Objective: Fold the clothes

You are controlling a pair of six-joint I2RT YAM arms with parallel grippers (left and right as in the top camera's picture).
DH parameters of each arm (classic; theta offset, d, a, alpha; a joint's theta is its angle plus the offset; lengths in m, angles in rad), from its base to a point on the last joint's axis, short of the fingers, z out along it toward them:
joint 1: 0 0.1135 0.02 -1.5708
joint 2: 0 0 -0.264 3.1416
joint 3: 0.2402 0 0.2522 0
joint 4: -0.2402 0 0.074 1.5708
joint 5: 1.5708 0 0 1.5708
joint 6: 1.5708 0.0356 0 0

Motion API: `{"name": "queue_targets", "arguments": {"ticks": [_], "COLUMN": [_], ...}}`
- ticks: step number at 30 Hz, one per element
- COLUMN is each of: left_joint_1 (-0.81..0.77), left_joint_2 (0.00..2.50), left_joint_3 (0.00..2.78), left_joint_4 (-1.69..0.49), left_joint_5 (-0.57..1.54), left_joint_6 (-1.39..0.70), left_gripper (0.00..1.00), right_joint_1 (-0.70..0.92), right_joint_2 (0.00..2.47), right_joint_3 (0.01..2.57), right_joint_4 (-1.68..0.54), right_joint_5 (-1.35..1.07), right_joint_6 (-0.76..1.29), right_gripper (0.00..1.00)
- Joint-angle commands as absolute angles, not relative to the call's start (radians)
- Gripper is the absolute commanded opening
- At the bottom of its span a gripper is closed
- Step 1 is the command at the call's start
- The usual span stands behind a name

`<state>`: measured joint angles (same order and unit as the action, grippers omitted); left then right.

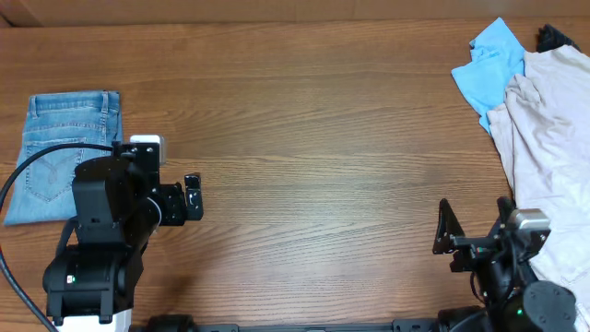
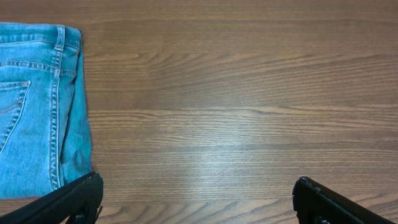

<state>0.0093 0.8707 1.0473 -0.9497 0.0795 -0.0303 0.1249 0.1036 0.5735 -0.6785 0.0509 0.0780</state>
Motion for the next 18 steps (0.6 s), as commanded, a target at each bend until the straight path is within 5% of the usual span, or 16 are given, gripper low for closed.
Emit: {"name": "queue_targets", "arguments": {"ticks": [1, 12, 18], "left_joint_1": [0.020, 0.020, 0.020], "left_joint_2": [0.882, 0.914, 0.929], "left_joint_3": [1.044, 1.044, 1.044], "left_joint_4": [-0.945, -0.945, -0.945], "left_joint_5": [0.094, 0.094, 0.094], "left_joint_6": [-0.049, -0.049, -0.049], "left_gripper": [1.00, 1.00, 1.00], "right_joint_1": [0.121, 0.107, 0.091], "right_joint_2": [0.003, 0.004, 0.003], "right_joint_3": [0.421, 0.064, 0.008], "right_joint_4": [-0.543, 0.089, -0.049], "right_joint_5": [0.027, 0.028, 0.009], "right_joint_6": [0.071, 0.070, 0.067], "right_gripper": [1.00, 1.00, 1.00]}}
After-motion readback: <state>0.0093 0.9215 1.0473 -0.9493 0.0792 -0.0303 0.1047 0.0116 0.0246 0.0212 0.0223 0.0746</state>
